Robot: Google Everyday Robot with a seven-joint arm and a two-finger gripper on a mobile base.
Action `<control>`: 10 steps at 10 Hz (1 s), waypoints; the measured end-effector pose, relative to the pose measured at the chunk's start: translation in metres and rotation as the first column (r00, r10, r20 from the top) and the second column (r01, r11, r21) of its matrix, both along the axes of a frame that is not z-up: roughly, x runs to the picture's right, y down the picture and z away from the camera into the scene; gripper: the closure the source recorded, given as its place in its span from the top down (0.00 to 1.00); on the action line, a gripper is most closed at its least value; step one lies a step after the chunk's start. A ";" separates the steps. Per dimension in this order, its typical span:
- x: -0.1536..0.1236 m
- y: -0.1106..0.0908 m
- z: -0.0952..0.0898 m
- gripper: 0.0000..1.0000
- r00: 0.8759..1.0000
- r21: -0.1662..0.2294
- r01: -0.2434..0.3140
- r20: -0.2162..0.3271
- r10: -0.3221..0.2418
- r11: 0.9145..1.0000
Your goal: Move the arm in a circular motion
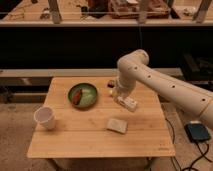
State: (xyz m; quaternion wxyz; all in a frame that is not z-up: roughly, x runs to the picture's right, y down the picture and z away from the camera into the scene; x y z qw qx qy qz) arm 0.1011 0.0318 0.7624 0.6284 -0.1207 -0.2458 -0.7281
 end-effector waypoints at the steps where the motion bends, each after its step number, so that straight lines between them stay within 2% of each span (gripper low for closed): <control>1: 0.025 0.002 -0.003 0.55 0.999 0.018 -0.034 -0.026 0.035 0.999; 3: 0.069 0.013 -0.005 0.73 0.991 0.047 -0.090 -0.094 0.094 0.995; 4: 0.093 0.022 -0.008 0.79 0.983 0.064 -0.119 -0.135 0.127 0.991; 5: 0.105 0.031 -0.016 0.80 0.977 0.066 -0.138 -0.154 0.147 0.988; 7: 0.116 0.053 -0.034 0.80 0.971 0.060 -0.163 -0.168 0.171 0.985; 8: 0.115 0.072 -0.048 0.80 0.967 0.050 -0.183 -0.173 0.189 0.982; 10: 0.099 0.100 -0.063 0.80 0.966 0.017 -0.193 -0.172 0.193 0.981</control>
